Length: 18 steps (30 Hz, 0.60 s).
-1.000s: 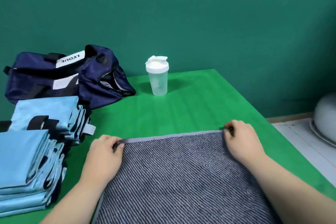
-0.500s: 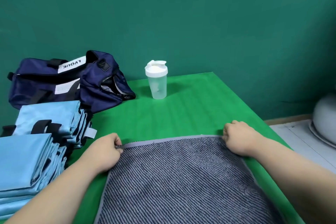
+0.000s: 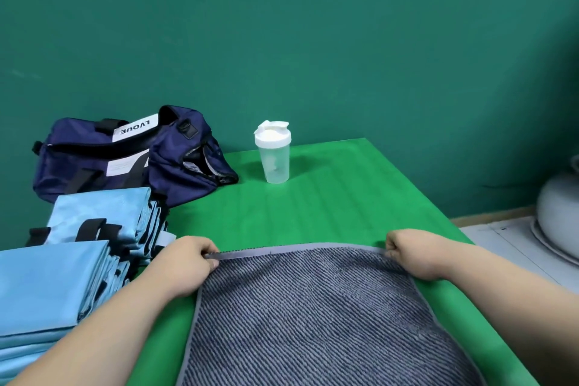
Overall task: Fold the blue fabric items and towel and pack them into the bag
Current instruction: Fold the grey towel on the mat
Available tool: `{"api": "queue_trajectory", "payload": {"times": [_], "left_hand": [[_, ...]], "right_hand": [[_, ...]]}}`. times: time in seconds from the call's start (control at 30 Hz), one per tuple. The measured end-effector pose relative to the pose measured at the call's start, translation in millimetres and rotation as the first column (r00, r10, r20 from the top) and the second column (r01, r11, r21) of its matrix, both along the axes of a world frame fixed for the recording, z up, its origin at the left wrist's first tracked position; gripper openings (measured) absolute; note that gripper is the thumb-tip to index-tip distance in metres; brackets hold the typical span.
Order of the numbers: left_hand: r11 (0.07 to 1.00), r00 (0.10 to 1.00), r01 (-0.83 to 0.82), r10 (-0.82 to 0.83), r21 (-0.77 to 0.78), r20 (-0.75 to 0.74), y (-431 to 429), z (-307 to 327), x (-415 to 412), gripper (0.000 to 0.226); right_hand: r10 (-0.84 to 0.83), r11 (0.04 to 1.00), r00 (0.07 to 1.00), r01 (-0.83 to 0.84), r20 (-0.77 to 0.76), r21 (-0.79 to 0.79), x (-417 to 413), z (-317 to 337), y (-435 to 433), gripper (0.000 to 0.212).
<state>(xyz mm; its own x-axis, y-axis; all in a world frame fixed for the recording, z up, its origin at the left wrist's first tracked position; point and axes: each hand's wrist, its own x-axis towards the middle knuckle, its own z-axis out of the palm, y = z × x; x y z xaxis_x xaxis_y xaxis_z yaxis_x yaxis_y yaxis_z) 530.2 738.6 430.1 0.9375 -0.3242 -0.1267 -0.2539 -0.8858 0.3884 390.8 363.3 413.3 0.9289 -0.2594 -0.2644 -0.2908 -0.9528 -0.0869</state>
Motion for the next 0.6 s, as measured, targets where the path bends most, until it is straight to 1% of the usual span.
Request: {"api": "queue_trajectory", "payload": {"times": [0.1,0.17,0.23,0.3,0.37,0.47,0.53,0.6], "left_hand": [[1.000,1.000,0.003,-0.003,-0.013,0.007,3,-12,-4,0.008],[0.997,1.000,-0.002,0.001,-0.072,-0.019,6,-25,-8,0.010],[0.975,0.997,-0.038,0.022,-0.219,-0.075,10,-36,-12,0.011],[0.926,0.987,-0.084,0.027,-0.368,-0.158,14,-39,-15,0.011],[0.889,0.974,-0.121,0.019,-0.442,-0.227,17,-38,-17,0.013],[0.871,0.962,-0.163,0.035,-0.464,-0.271,20,-37,-15,0.014],[0.846,0.952,-0.207,0.058,-0.491,-0.300,19,-33,-13,0.015],[0.857,0.966,-0.200,0.093,-0.475,-0.239,17,-17,-10,0.015]], "right_hand": [[0.011,1.000,1.000,-0.011,-0.003,0.029,-4,0,0,0.021],[0.043,0.999,0.999,-0.043,-0.024,0.023,-5,-1,-2,0.021],[0.070,0.998,0.997,-0.070,-0.036,0.006,-7,-3,-2,0.024],[0.068,0.998,0.998,-0.067,-0.010,0.010,-8,-4,-2,0.022],[0.022,0.998,0.998,-0.026,0.067,0.056,-9,-1,-4,0.020],[-0.080,0.988,0.968,0.045,0.240,0.147,-10,10,-8,0.017],[-0.122,0.981,0.940,0.064,0.320,0.185,-10,22,-10,0.017],[-0.161,0.963,0.917,0.065,0.364,0.262,-8,42,-11,0.017]]}}
